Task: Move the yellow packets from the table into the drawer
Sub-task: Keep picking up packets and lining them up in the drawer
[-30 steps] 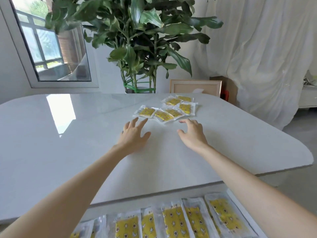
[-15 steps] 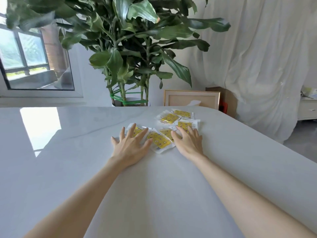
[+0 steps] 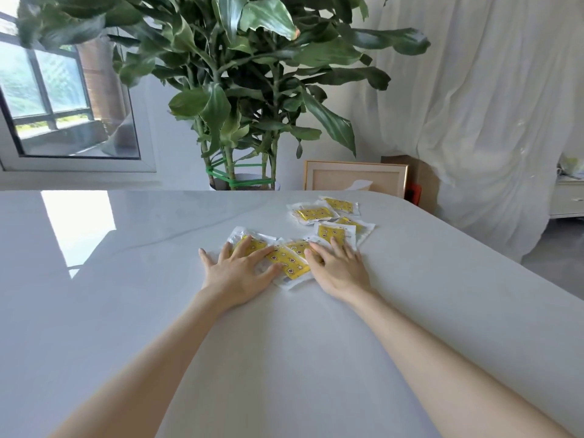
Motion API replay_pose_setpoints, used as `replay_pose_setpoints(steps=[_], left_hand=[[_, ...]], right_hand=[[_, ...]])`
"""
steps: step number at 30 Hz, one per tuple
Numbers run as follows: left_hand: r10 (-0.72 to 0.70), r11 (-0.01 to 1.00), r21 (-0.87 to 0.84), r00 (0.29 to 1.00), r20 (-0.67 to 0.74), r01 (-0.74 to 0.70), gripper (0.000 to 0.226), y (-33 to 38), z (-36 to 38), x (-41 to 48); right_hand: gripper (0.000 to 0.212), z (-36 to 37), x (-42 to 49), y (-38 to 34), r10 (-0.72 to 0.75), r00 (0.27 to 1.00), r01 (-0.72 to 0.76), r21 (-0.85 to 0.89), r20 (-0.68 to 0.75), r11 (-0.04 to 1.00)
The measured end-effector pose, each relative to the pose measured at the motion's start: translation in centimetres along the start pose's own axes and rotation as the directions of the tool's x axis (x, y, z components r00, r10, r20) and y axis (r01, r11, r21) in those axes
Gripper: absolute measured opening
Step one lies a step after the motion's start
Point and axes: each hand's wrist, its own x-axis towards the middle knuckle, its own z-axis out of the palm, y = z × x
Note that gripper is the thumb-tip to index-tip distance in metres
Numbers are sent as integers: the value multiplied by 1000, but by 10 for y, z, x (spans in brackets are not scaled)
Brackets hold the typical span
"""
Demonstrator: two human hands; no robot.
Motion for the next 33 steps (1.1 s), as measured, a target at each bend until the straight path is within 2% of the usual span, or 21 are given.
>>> replay_pose_setpoints(steps=[13,22,27,33], left_hand=[[-89,996,-28,994,-57,88,47,-15,-26,-115],[-157,980,-142,982,-103,142,37,-21,-44,-182],[-185,970,-179,976,-112,164,36,-26,-51,-210],[-229,954,-228,963,-144,193,30,-33,-54,-228]], right_hand=[[50,5,-108,-38,-135,991,134,47,19,990],[44,2,-176,-63,-234,971,227,130,43,965],[42,-15,-196,-75,-221,967,190,220,127,957],[73,-26,-203,-83,-115,986,80,261,124,962]])
